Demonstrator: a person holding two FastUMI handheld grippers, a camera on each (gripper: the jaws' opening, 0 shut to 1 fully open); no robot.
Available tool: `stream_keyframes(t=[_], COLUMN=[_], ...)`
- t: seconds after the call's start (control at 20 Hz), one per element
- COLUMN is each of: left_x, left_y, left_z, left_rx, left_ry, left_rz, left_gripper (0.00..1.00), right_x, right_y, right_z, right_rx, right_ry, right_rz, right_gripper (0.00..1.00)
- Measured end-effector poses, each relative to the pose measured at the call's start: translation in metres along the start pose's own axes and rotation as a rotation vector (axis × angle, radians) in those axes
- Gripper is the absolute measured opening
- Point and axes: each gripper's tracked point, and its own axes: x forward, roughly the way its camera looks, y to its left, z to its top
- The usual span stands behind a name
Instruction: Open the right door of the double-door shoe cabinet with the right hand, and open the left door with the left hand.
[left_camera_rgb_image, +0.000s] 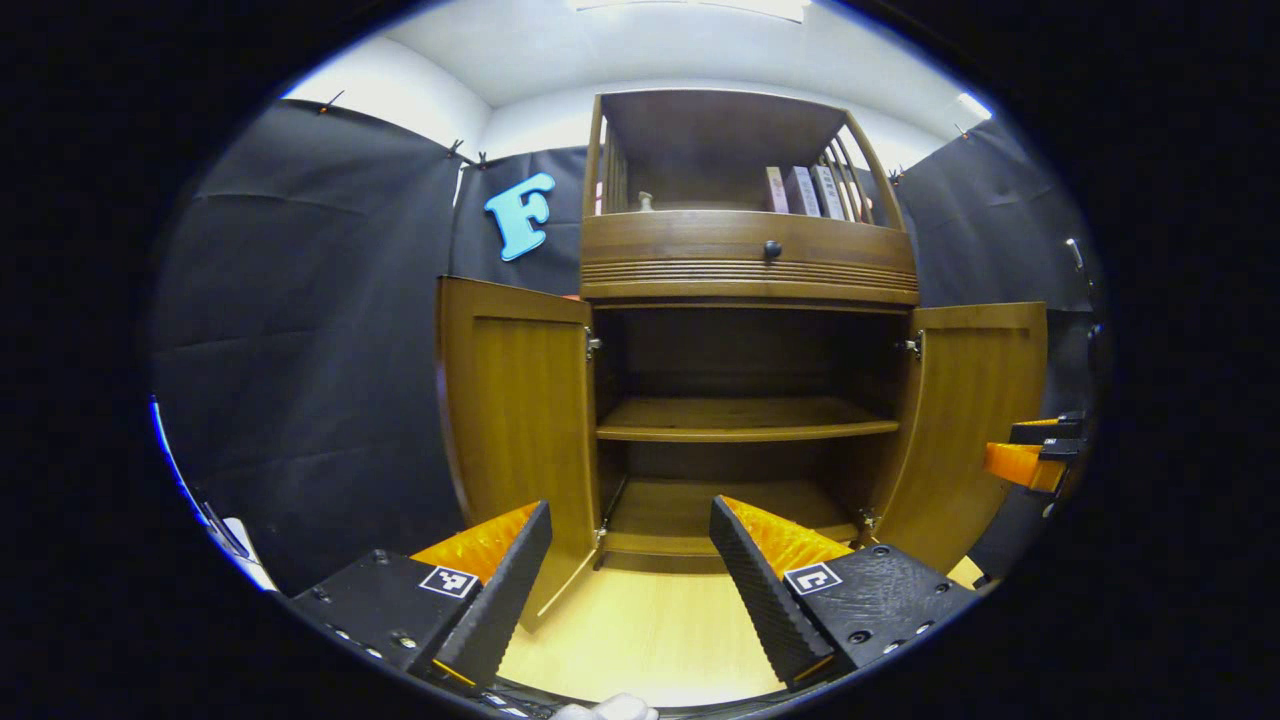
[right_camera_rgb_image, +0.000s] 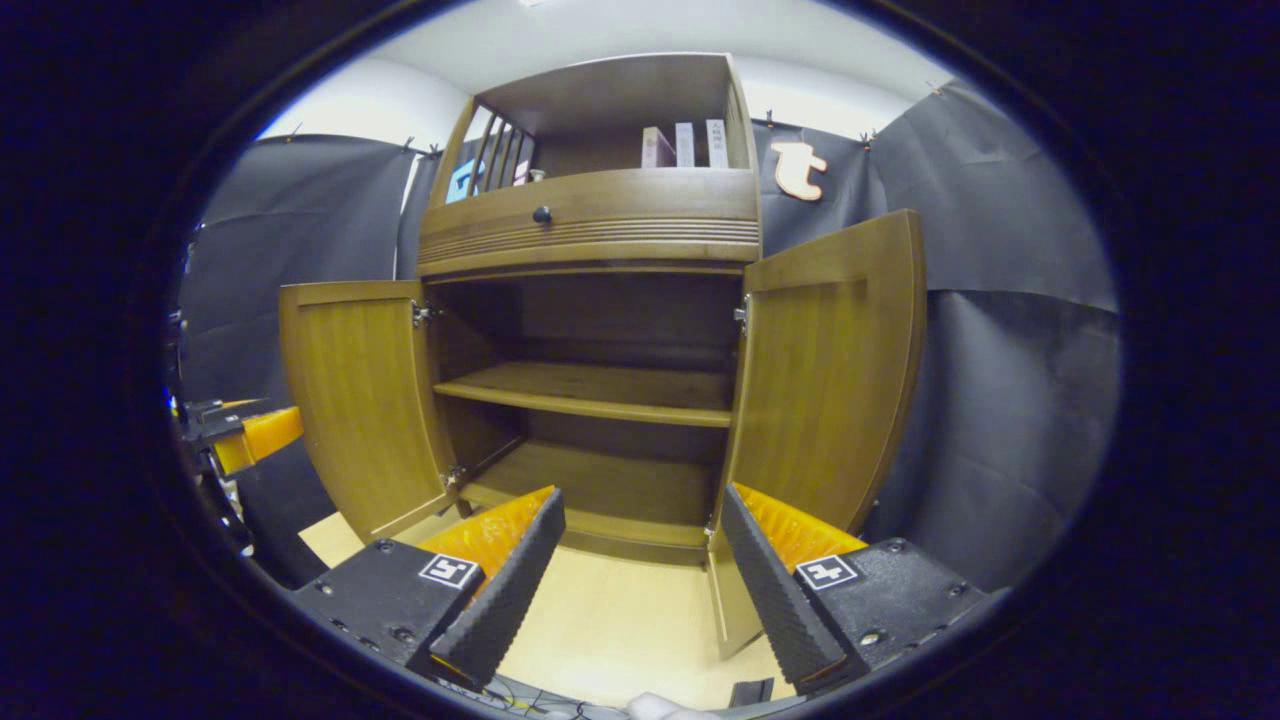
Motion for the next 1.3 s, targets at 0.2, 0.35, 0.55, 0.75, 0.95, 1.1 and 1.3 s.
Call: stream_keyframes(t=[0.2, 0.35, 0.55, 0.75, 0.95, 1.1, 1.3], left_x=[0.002, 0.004, 0.007, 0.010, 0.013, 0.017, 0.017], left_y=[-0.019, -0.023, -0.028, -0.034, -0.036, -0.038, -0.042], left_z=[0.002, 0.009, 0.014, 0.019, 0.025, 0.025, 0.029], left_rx=[0.000, 0.013, 0.022, 0.032, 0.028, 0.035, 0.040], left_ry=[0.013, 0.003, -0.002, -0.010, -0.019, -0.017, -0.025], left_rz=[-0.016, -0.014, -0.026, -0.043, -0.053, -0.060, -0.071], left_gripper=[1.00, 0.96, 1.00, 0.96, 0.96, 0.96, 0.96], right_x=[0.000, 0.001, 0.002, 0.003, 0.003, 0.003, 0.003], right_y=[0.003, 0.006, 0.007, 0.004, 0.001, -0.001, -0.002], right_z=[0.007, 0.008, 0.006, 0.009, 0.009, 0.009, 0.011], right_rx=[-0.013, -0.010, -0.014, -0.007, -0.005, -0.001, 0.004], right_ry=[-0.023, -0.027, -0.022, -0.026, -0.027, -0.028, -0.032], right_rz=[0.015, 0.021, 0.016, -0.001, -0.016, -0.026, -0.034], right_gripper=[1.00, 1.00, 1.00, 1.00, 1.00, 1.00, 1.00])
